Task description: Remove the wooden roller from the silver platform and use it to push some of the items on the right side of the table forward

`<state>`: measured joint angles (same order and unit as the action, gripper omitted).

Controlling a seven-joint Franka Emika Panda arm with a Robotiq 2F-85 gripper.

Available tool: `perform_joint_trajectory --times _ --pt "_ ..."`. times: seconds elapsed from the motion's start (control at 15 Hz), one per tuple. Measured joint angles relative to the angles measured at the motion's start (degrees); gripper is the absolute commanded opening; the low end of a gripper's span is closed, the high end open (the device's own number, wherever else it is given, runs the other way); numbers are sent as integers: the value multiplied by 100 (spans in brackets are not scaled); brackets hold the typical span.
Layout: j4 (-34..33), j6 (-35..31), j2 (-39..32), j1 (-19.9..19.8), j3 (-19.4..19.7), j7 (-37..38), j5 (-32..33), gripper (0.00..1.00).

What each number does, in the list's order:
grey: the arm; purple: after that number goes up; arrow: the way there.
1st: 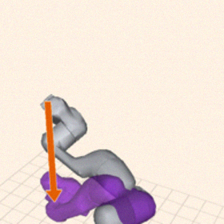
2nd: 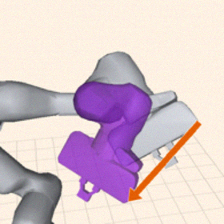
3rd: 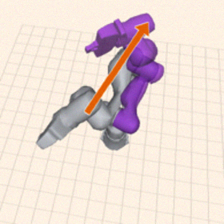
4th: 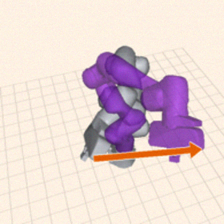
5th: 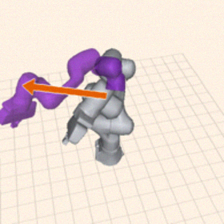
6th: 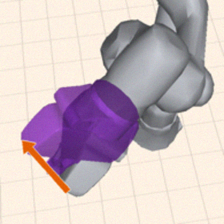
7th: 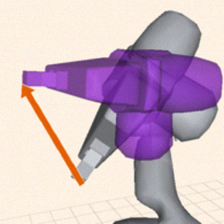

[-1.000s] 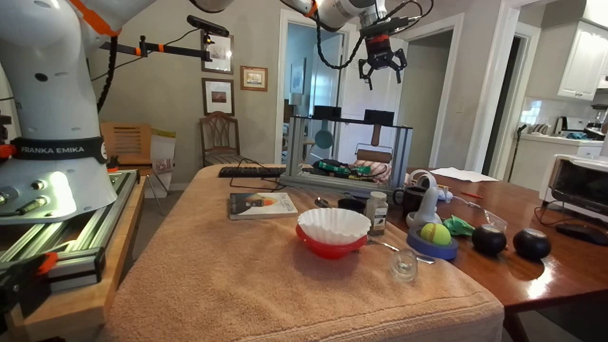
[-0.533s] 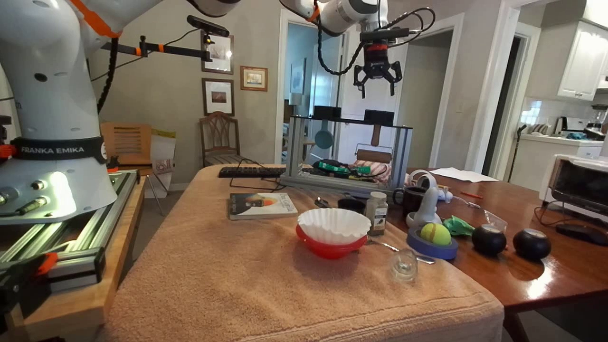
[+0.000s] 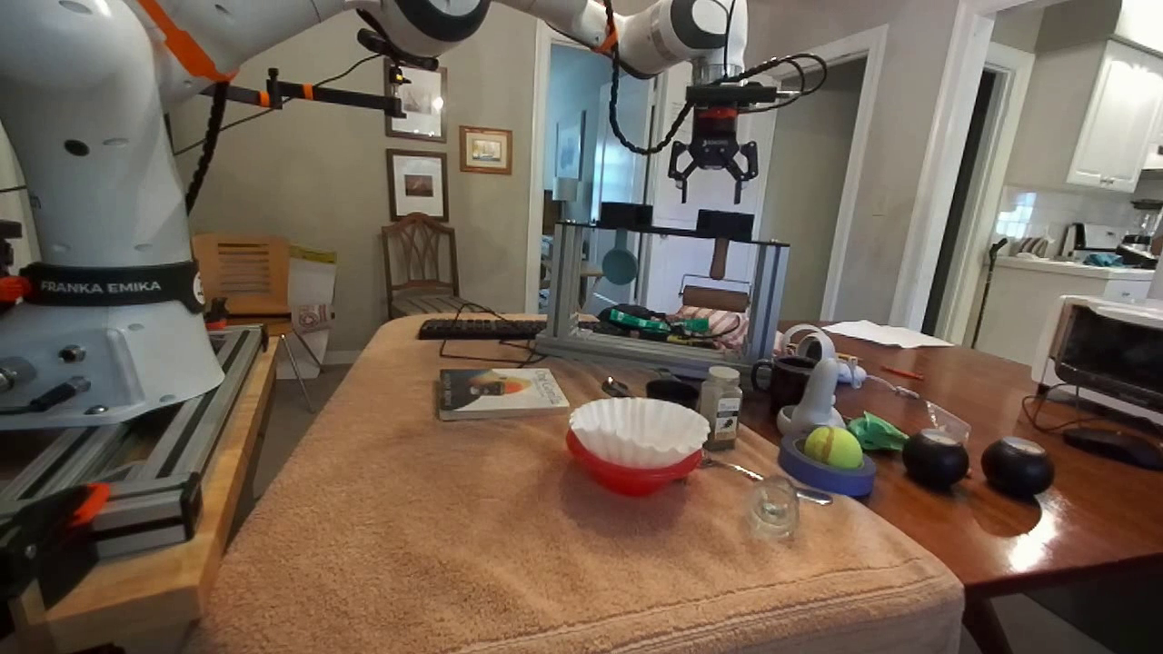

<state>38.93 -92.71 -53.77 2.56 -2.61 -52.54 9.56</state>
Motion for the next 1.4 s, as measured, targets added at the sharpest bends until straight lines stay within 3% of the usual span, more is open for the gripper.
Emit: perform_joint_trajectory --times 1.0,1.4 --pt "-284 -4 -227 -89 -65 34 -235 100" --pt "-446 -332 -302 -101 -68 300 -289 100"
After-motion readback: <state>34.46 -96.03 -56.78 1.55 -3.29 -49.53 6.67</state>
